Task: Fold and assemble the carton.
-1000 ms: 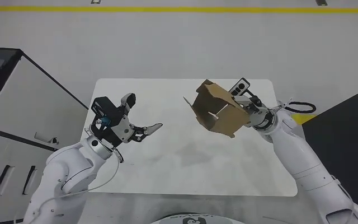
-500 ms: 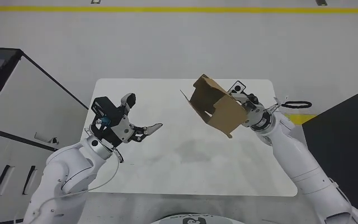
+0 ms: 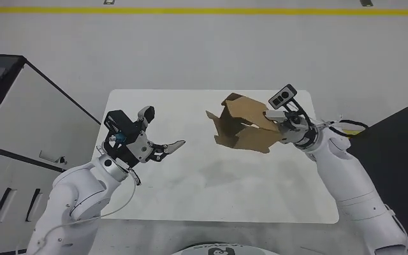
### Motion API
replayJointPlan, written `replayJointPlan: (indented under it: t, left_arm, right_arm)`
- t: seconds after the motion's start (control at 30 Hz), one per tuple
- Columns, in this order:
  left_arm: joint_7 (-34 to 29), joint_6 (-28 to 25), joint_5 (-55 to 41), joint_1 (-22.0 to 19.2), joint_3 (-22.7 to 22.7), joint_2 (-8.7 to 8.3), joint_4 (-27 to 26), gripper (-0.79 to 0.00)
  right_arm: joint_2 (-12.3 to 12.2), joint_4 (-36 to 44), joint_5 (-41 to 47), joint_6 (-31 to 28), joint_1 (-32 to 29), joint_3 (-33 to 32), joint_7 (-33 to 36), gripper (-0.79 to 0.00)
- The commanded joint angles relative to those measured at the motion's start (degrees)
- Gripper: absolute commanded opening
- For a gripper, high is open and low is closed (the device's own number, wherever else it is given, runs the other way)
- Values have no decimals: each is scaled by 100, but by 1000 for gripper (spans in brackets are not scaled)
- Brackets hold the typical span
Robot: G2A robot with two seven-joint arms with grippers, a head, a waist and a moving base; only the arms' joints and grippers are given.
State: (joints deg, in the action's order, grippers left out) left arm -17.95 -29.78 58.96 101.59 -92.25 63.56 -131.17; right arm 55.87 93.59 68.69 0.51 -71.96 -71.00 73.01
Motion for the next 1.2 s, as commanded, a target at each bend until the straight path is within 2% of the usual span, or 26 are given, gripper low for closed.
replayJointPlan:
  t: [0.0, 0.27, 0.43, 0.63, 1.17]
  left_arm:
    - [0, 0, 0, 0, 0, 0, 0, 0]
    - [0, 0, 0, 0, 0, 0, 0, 0]
    - [0, 0, 0, 0, 0, 0, 0, 0]
    - [0, 0, 0, 0, 0, 0, 0, 0]
    - [0, 0, 0, 0, 0, 0, 0, 0]
  right_arm:
    - [0, 7, -11, -78, -24, -42, 79, -785]
    - [0, 48, -87, -123, -24, -55, 28, -785]
    - [-59, 122, -733, -660, -213, -459, 315, -785]
    - [-114, 126, -947, -1027, -484, -927, 760, -785]
    - [-114, 126, -947, -1027, -484, -927, 760, -785]
